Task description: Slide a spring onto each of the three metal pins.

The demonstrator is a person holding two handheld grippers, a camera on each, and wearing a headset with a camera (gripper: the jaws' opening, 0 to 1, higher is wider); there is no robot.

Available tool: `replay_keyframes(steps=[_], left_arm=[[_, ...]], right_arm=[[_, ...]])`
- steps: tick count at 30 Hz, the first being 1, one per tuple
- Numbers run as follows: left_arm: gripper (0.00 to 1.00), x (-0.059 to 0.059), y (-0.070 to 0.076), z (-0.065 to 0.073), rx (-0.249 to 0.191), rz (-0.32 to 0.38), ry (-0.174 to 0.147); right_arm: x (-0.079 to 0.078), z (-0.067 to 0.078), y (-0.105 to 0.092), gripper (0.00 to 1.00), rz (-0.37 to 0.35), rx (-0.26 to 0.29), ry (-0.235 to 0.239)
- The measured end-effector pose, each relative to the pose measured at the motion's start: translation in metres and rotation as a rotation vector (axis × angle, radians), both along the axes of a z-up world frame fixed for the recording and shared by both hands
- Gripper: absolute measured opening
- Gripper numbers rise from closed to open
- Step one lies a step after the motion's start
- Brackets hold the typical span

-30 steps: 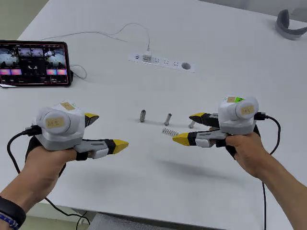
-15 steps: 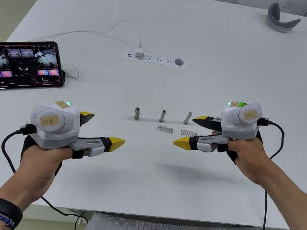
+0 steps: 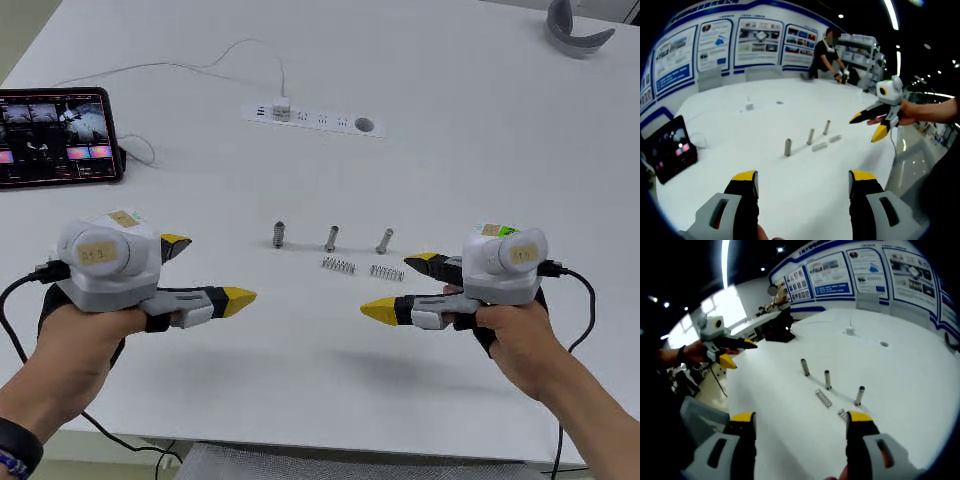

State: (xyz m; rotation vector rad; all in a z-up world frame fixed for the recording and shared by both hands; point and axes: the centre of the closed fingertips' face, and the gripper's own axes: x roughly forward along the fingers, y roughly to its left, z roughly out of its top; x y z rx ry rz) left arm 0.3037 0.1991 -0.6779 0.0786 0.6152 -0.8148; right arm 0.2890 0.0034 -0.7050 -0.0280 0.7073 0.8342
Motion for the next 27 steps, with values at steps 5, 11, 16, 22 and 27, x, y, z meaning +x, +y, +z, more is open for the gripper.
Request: replay_keyframes(steps=[5, 11, 16, 22, 27], left_arm=[[0.75, 0.001, -0.005, 0.0, -0.002, -0.009, 0.001], [0.75, 0.001, -0.014, -0.001, -0.001, -0.028, 0.002], [0.75, 0.0, -0.021, -0.003, 0.0, -0.047, 0.007], [0.75, -0.001, -0.03, -0.004, 0.006, -0.077, 0.009], [0.75, 0.001, -0.039, -0.003, -0.003, -0.092, 0.011]], right_arm=[[-0.001, 0.001, -0.007, 0.76, -0.035, 0.029, 0.003], [-0.005, -0.001, -0.014, 0.76, -0.046, 0.026, 0.006], [-0.009, -0.003, -0.019, 0.77, -0.063, 0.029, 0.01], [-0.013, -0.004, -0.023, 0.77, -0.075, 0.026, 0.012], [-0.014, -0.004, -0.027, 0.78, -0.088, 0.029, 0.015]])
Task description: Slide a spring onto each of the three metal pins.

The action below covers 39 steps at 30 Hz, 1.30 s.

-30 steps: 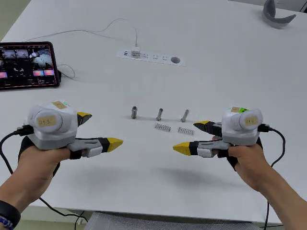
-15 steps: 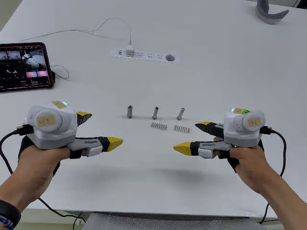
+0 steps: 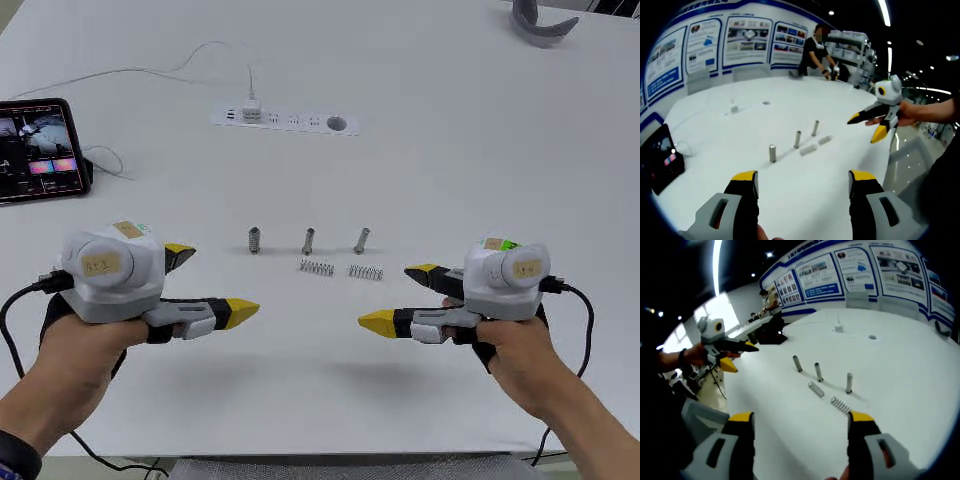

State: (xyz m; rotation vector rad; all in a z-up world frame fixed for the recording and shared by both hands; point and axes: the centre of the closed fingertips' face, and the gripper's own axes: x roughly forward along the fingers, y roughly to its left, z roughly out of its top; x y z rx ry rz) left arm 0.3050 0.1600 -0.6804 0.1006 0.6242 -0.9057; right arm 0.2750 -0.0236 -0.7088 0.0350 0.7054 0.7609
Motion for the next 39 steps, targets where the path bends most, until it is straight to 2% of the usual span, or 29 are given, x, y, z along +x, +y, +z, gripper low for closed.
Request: replay_keyframes(steps=[21, 39], left_arm=[[0.75, 0.003, -0.041, -0.007, 0.024, -0.113, 0.009], [0.77, 0.007, -0.072, -0.025, 0.117, -0.282, 0.009]], right_arm=[[-0.012, -0.007, -0.01, 0.79, -0.008, 0.004, 0.019], [-0.028, -0.015, -0.01, 0.8, -0.024, 0.027, 0.033]])
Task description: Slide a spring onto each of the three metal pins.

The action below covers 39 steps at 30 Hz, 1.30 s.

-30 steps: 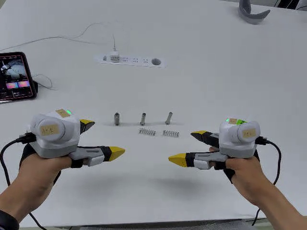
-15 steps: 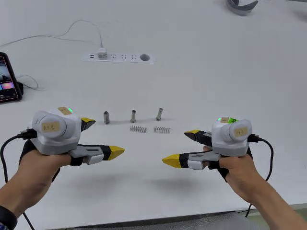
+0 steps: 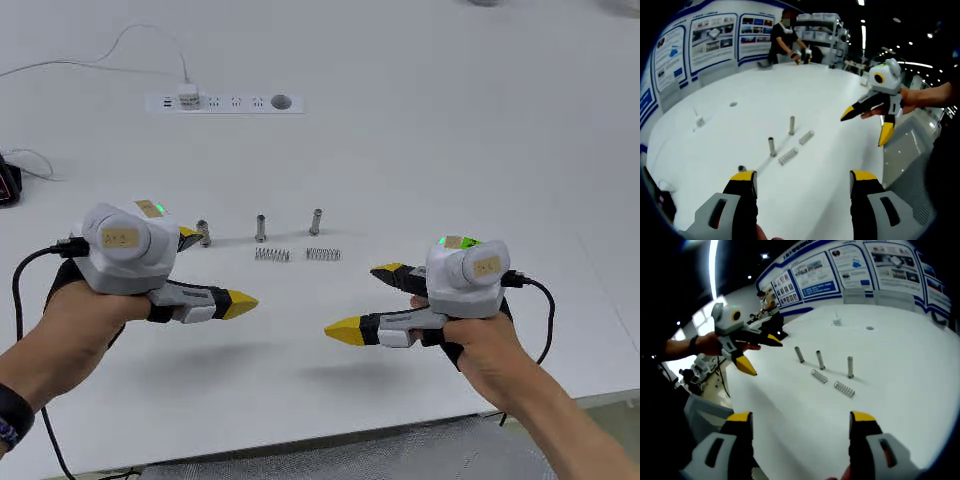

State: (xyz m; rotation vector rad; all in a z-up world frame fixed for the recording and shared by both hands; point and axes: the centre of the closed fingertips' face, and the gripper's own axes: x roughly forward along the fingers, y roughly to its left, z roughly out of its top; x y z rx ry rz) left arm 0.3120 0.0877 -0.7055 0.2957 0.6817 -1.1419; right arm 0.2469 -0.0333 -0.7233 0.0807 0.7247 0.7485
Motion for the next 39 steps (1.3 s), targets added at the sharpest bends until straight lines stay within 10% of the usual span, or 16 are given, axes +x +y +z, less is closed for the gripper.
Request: replay_keyframes(steps=[19, 39], left_arm=[[0.76, 0.007, -0.042, -0.027, 0.137, -0.289, -0.046], [0.67, 0.015, -0.064, -0.083, 0.152, -0.269, 0.054]], right_arm=[[-0.007, -0.001, -0.006, 0.81, 0.006, -0.005, 0.01], [-0.012, -0.003, -0.01, 0.8, -0.003, -0.008, 0.027]])
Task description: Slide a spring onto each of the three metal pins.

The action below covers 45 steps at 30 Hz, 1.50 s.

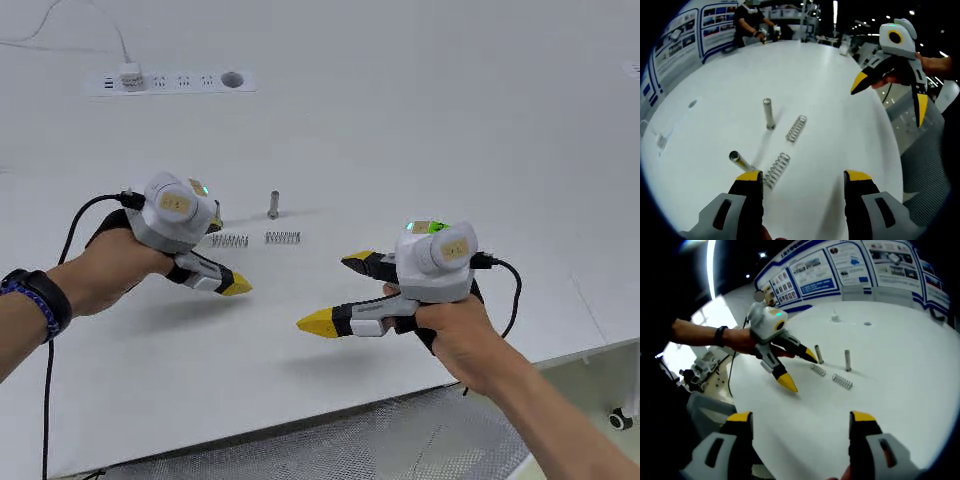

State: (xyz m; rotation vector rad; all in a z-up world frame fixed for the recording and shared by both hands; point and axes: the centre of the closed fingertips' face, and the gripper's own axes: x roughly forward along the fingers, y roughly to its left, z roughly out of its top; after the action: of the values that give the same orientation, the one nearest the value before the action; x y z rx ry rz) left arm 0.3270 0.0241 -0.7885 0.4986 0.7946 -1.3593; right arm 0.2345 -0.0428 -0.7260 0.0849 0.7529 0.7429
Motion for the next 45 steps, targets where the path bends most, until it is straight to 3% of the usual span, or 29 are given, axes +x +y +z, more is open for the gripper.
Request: replay_keyframes(steps=[7, 9, 14, 20, 21, 27, 31, 32, 33, 35, 45], left_arm=[[0.57, -0.005, 0.003, -0.006, -0.001, 0.009, 0.005], [0.53, -0.004, 0.003, -0.007, 0.001, -0.002, -0.033], [0.43, 0.004, 0.006, -0.007, 0.003, 0.05, -0.049], [0.23, 0.016, 0.009, -0.008, 0.013, 0.091, -0.131], [0.22, 0.015, 0.009, -0.008, 0.008, 0.114, -0.108], [0.11, 0.013, 0.012, -0.007, 0.013, 0.164, -0.123], [0.1, 0.005, 0.013, -0.007, 0.022, 0.171, -0.106], [0.1, 0.004, 0.014, -0.006, 0.021, 0.181, -0.093], [0.1, -0.001, 0.016, -0.007, 0.015, 0.234, -0.042], [0.1, -0.004, 0.018, -0.007, -0.005, 0.281, -0.013], [0.1, -0.026, 0.036, -0.008, -0.022, 0.331, 0.017]], right_arm=[[-0.003, 0.0, -0.005, 0.8, -0.012, -0.006, 0.003], [-0.004, -0.001, -0.004, 0.8, -0.013, -0.007, 0.006], [-0.005, -0.001, -0.001, 0.8, -0.006, -0.005, 0.008], [-0.003, 0.0, 0.001, 0.8, 0.0, -0.006, 0.006], [-0.003, 0.0, 0.001, 0.8, 0.001, -0.006, 0.005], [-0.004, 0.0, 0.0, 0.8, 0.012, -0.018, 0.005], [-0.006, 0.0, 0.0, 0.8, 0.01, -0.019, 0.005], [-0.006, 0.0, 0.0, 0.8, 0.011, -0.02, 0.004], [-0.006, 0.0, 0.0, 0.8, 0.012, -0.02, 0.003], [-0.007, 0.001, 0.001, 0.8, 0.012, -0.018, 0.002], [-0.011, 0.0, 0.005, 0.8, 0.012, -0.009, 0.005]])
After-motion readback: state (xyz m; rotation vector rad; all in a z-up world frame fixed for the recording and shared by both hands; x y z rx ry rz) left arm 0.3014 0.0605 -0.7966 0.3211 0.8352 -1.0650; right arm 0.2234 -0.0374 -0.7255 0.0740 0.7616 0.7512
